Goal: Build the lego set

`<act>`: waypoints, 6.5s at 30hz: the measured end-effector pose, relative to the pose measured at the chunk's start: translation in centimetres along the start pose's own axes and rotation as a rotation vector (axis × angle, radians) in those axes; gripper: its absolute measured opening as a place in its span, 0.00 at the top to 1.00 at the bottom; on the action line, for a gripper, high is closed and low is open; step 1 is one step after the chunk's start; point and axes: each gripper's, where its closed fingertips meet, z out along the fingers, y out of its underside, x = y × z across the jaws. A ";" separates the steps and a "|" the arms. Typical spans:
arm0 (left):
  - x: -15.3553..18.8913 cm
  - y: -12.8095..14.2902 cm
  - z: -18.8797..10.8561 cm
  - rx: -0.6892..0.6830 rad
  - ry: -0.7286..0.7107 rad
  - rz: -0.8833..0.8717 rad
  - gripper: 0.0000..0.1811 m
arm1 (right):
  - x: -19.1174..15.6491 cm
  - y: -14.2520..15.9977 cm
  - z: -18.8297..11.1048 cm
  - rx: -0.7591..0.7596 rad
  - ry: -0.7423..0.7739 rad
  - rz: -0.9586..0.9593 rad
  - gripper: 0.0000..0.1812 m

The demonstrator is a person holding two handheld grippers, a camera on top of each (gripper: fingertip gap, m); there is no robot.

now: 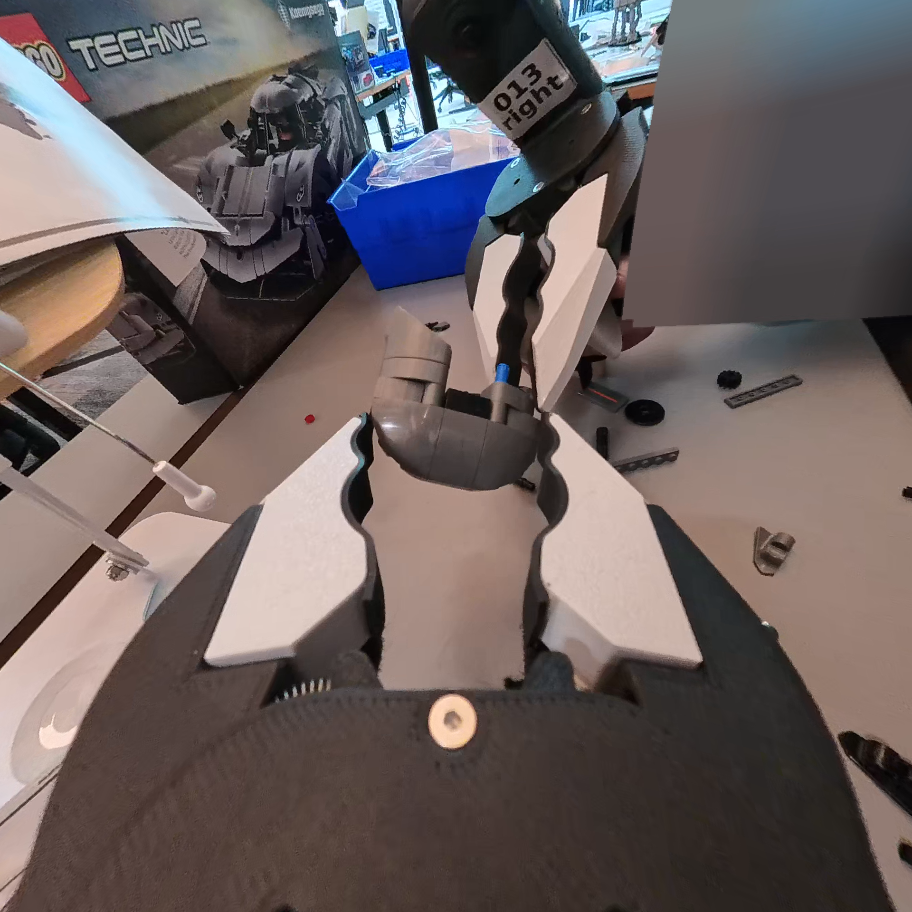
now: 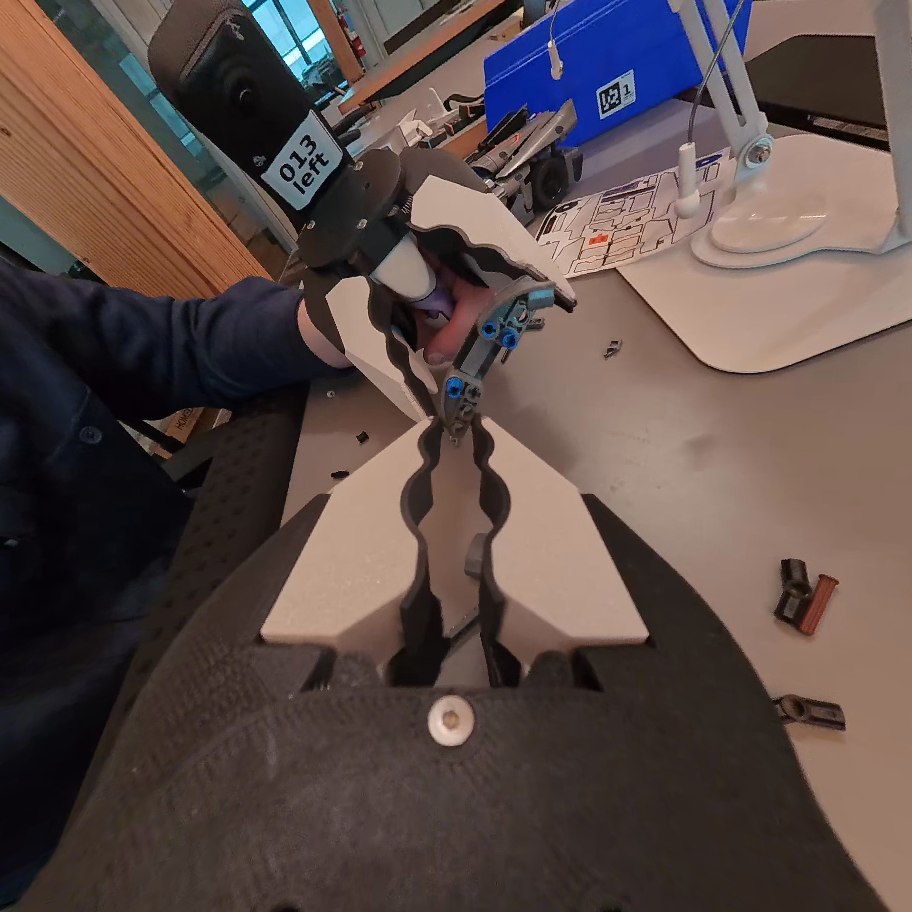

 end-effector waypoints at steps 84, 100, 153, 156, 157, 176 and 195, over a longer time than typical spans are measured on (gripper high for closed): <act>1.5 4.1 1.0 -0.231 0.078 0.039 0.62 | 1.8 2.6 0.4 -0.186 0.149 -0.069 0.96; 3.6 6.5 1.4 -0.323 0.223 0.021 0.92 | 0.7 0.9 0.3 -0.078 0.079 -0.062 0.96; 3.8 6.6 -0.2 -0.426 0.226 0.162 0.98 | 3.3 5.7 0.8 -0.368 0.237 -0.256 0.86; 3.7 7.3 -0.7 -0.491 0.245 0.063 0.83 | 3.3 5.8 0.6 -0.398 0.259 -0.299 0.86; 3.9 7.7 -0.8 -0.515 0.247 0.044 0.77 | 3.2 5.9 0.7 -0.406 0.258 -0.303 0.86; 4.7 8.1 0.9 -0.551 0.164 0.476 0.82 | 4.4 6.4 1.3 -0.410 0.289 -0.270 0.80; 3.7 8.0 0.8 -0.534 0.100 0.604 0.81 | 2.8 4.8 0.5 -0.333 0.223 -0.290 0.91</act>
